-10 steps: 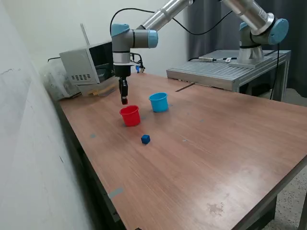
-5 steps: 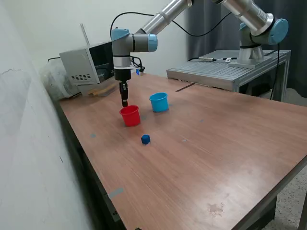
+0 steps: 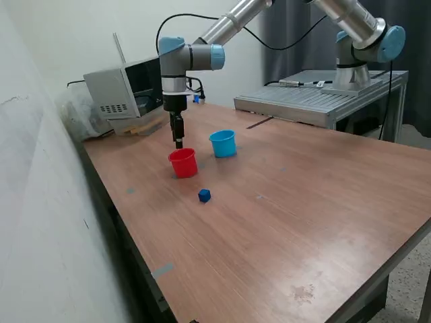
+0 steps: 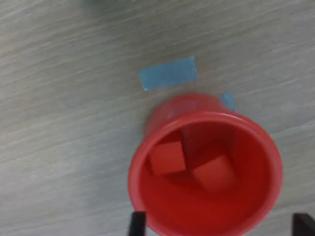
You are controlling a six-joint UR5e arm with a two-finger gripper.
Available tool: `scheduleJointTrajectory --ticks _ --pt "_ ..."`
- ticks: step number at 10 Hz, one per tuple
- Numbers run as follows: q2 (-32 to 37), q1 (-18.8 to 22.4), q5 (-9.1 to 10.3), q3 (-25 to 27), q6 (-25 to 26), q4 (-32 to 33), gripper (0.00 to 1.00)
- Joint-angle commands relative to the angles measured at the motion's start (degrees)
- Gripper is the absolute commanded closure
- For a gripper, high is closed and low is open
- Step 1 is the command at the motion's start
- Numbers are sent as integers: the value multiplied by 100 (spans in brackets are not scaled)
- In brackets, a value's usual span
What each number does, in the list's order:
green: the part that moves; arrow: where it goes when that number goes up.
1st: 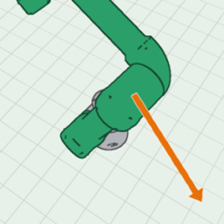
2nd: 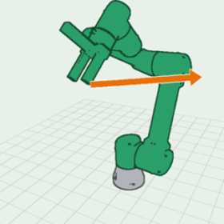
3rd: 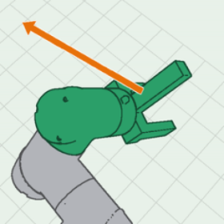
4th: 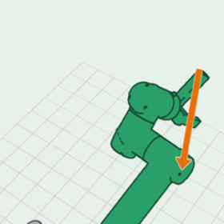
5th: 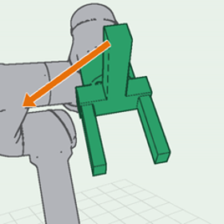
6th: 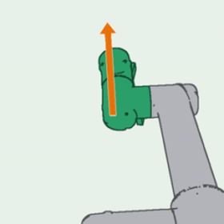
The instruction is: Place red objects in the red bin, and blue objects in the blue bin.
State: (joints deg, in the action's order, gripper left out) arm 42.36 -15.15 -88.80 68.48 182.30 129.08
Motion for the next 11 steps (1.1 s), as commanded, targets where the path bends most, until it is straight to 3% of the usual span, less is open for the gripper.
scheduleJointTrajectory --ticks 1,5,6,11 --pt "9 47 3 -2 -10 -6 0" --pt "17 65 12 -19 -194 -14 0" --pt "26 221 29 -97 -613 -188 0" --pt "26 705 30 -529 -853 -287 0"
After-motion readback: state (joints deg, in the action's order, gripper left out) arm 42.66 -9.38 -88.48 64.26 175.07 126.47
